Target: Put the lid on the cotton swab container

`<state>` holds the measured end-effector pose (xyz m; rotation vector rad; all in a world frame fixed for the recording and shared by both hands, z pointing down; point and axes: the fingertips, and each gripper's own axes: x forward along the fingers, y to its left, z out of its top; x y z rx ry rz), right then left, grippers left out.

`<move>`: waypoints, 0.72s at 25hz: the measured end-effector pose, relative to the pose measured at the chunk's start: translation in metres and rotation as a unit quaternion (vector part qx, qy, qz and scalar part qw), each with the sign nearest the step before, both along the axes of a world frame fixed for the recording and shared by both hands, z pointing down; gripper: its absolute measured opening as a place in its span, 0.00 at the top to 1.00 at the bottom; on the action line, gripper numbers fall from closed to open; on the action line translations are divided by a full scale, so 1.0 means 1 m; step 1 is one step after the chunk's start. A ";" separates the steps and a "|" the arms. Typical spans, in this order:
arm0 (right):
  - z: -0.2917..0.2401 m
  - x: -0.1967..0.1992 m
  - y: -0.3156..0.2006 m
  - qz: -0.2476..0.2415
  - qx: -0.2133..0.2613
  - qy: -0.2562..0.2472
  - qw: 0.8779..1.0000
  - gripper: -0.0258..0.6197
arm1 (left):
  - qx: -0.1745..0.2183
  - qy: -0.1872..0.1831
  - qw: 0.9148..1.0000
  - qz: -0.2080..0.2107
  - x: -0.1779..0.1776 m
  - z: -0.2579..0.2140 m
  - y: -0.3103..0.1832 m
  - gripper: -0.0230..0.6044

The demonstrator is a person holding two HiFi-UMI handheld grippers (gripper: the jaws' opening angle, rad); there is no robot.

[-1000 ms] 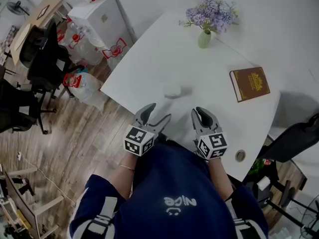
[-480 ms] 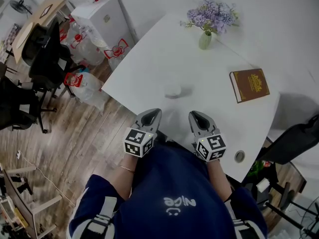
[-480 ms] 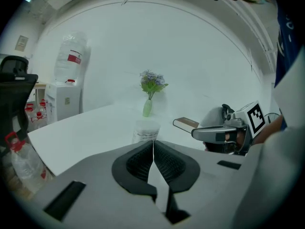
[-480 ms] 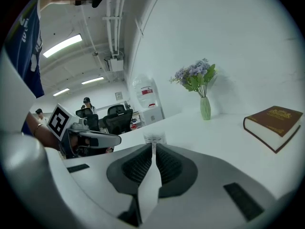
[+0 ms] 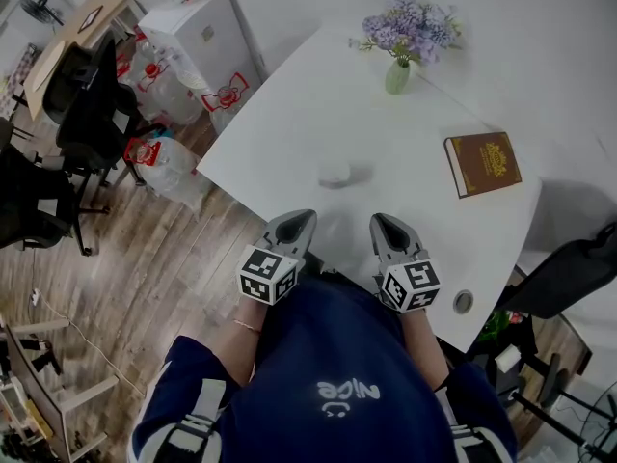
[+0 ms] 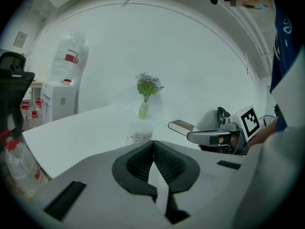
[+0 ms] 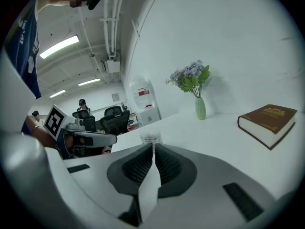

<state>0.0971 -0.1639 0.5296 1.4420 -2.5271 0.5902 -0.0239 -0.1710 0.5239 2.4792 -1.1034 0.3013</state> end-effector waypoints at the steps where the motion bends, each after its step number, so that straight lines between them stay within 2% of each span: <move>1: 0.000 -0.002 0.000 -0.004 0.000 0.002 1.000 0.87 | 0.001 0.001 1.000 0.001 0.000 -0.001 0.000 0.93; 11: 0.002 -0.016 0.002 -0.046 0.014 0.055 0.997 0.87 | 0.000 -0.010 1.000 0.001 -0.003 0.005 0.000 0.93; 18: 0.001 -0.018 0.001 -0.047 0.014 0.062 0.997 0.87 | -0.001 -0.012 1.000 0.000 -0.012 0.003 0.002 0.93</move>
